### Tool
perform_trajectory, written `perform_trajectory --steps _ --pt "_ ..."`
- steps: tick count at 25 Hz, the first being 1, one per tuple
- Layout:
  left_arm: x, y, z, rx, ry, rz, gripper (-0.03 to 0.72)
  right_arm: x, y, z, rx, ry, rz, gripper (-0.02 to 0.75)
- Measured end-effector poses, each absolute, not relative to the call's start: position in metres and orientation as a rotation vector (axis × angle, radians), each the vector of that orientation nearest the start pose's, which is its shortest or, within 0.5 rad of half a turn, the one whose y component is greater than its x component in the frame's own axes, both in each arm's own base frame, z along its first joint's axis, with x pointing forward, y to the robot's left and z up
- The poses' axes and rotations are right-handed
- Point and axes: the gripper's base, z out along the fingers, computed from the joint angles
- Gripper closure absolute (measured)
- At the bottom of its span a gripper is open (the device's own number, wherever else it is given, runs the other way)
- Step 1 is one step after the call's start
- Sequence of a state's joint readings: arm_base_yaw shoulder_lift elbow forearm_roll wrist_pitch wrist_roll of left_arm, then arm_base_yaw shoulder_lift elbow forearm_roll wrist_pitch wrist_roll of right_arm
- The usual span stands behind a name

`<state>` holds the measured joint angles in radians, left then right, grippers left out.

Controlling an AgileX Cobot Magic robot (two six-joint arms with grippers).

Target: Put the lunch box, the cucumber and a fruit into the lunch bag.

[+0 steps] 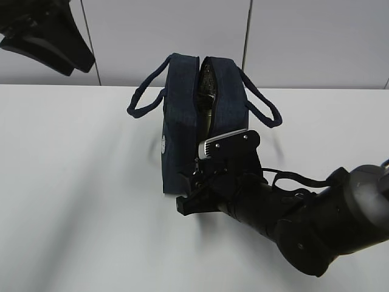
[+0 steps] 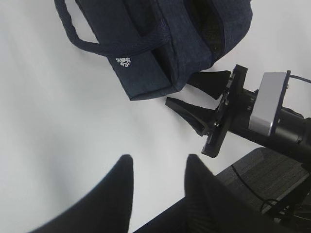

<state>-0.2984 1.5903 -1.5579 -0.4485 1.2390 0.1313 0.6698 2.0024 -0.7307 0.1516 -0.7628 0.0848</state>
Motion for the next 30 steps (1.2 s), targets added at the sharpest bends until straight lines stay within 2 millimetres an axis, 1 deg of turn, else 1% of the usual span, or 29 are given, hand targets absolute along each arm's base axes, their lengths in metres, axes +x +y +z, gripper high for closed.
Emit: perform_trajectory --steps 3,9,19,28,30 --pt "0.3015 -0.1323 0.3647 0.493 2.676 -0.677 0.449 0.2806 0.21 0.1017 -0.408 1.983 0.449 0.325" --pt "0.3011 -0.1334 0.3653 0.49 2.673 -0.699 0.449 0.2803 0.2099 0.101 -0.41 1.991 0.447 0.409" --pt "0.301 -0.1336 0.3654 0.489 2.673 -0.702 0.449 0.2797 0.2096 0.0997 -0.414 2.007 0.443 0.512" --pt "0.301 -0.1337 0.3655 0.489 2.673 -0.705 0.449 0.2795 0.2086 0.0983 -0.401 2.027 0.437 0.519" --pt "0.301 -0.1337 0.3655 0.489 2.673 -0.705 0.449 0.2789 0.2083 0.097 -0.402 2.043 0.435 0.491"
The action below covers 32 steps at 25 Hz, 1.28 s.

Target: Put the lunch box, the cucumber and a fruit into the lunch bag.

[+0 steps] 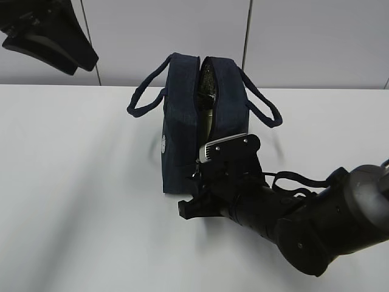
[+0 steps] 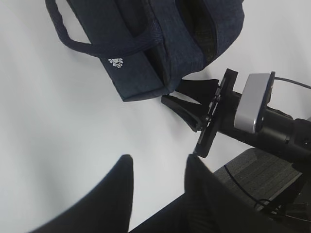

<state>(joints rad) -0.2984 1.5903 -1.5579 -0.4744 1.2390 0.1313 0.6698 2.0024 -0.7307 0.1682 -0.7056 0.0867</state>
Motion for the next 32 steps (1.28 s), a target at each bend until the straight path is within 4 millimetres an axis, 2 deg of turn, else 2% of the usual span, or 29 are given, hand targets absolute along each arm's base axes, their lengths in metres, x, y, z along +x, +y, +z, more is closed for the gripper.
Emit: perform_trajectory --steps 4,8,14,19,28,32 --pt "0.301 -0.134 0.365 0.489 2.673 -0.705 0.449 0.279 0.208 0.097 -0.384 2.055 0.446 0.375" --pt "0.301 -0.134 0.365 0.489 2.673 -0.705 0.449 0.28 0.21 0.098 -0.378 2.051 0.451 0.344" --pt "0.301 -0.134 0.365 0.489 2.673 -0.705 0.449 0.285 0.214 0.099 -0.373 2.062 0.452 0.343" --pt "0.301 -0.134 0.365 0.489 2.673 -0.705 0.449 0.288 0.216 0.09 -0.377 2.085 0.444 0.343" --pt "0.301 -0.134 0.365 0.489 2.673 -0.705 0.449 0.289 0.216 0.092 -0.364 2.052 0.453 0.346" --pt "0.301 -0.134 0.365 0.489 2.673 -0.705 0.449 0.29 0.216 0.093 -0.362 2.045 0.455 0.419"
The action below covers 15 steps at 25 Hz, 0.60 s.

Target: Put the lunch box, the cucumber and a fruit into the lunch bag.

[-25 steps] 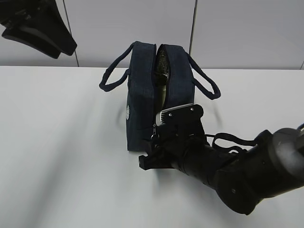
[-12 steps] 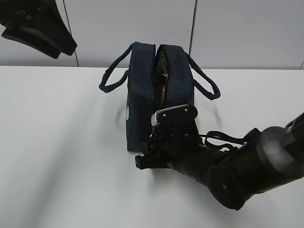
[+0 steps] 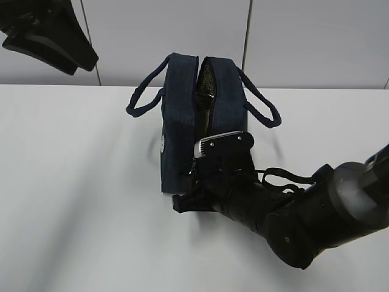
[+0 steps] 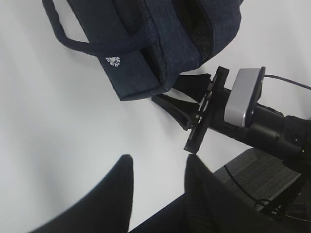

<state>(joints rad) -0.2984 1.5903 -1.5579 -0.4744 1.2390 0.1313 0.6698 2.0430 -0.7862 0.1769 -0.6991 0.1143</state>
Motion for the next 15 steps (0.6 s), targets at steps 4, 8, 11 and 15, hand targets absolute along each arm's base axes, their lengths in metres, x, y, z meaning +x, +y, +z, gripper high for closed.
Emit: perform_trajectory --steps 4,8,11,15 --pt "0.301 -0.1337 0.3655 0.489 2.673 -0.705 0.449 0.2896 0.2161 0.093 -0.359 2.046 0.454 0.505" --pt "0.301 -0.1337 0.3655 0.489 2.673 -0.705 0.449 0.2896 0.2161 0.093 -0.355 2.047 0.457 0.522" --pt "0.301 -0.1337 0.3655 0.489 2.673 -0.705 0.449 0.2896 0.2161 0.093 -0.34 2.051 0.466 0.525" --pt "0.301 -0.1337 0.3655 0.489 2.673 -0.705 0.449 0.2897 0.216 0.093 -0.335 2.052 0.468 0.526"
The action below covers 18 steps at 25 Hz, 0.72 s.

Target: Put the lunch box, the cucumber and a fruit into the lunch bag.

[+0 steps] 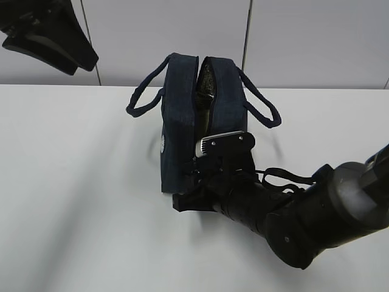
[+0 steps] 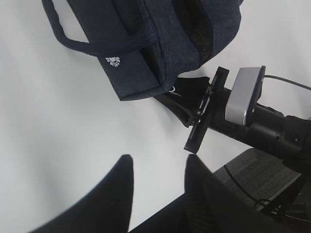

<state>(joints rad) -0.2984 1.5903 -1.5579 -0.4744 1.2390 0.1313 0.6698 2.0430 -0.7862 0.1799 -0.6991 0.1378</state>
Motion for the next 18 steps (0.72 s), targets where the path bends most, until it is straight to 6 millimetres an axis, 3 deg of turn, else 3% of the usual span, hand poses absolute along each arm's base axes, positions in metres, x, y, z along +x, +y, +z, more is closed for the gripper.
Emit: perform_trajectory --steps 3,8,18 --pt "0.301 -0.1337 0.3655 0.489 2.673 -0.705 0.449 0.2897 0.2154 0.0924 -0.322 2.061 0.466 0.559" --pt "0.301 -0.1337 0.3655 0.489 2.673 -0.705 0.449 0.2886 0.2147 0.0901 -0.32 2.091 0.46 0.738" --pt "0.3017 -0.1315 0.3643 0.499 2.677 -0.662 0.449 0.2875 0.2143 0.0921 -0.311 2.116 0.464 0.738"
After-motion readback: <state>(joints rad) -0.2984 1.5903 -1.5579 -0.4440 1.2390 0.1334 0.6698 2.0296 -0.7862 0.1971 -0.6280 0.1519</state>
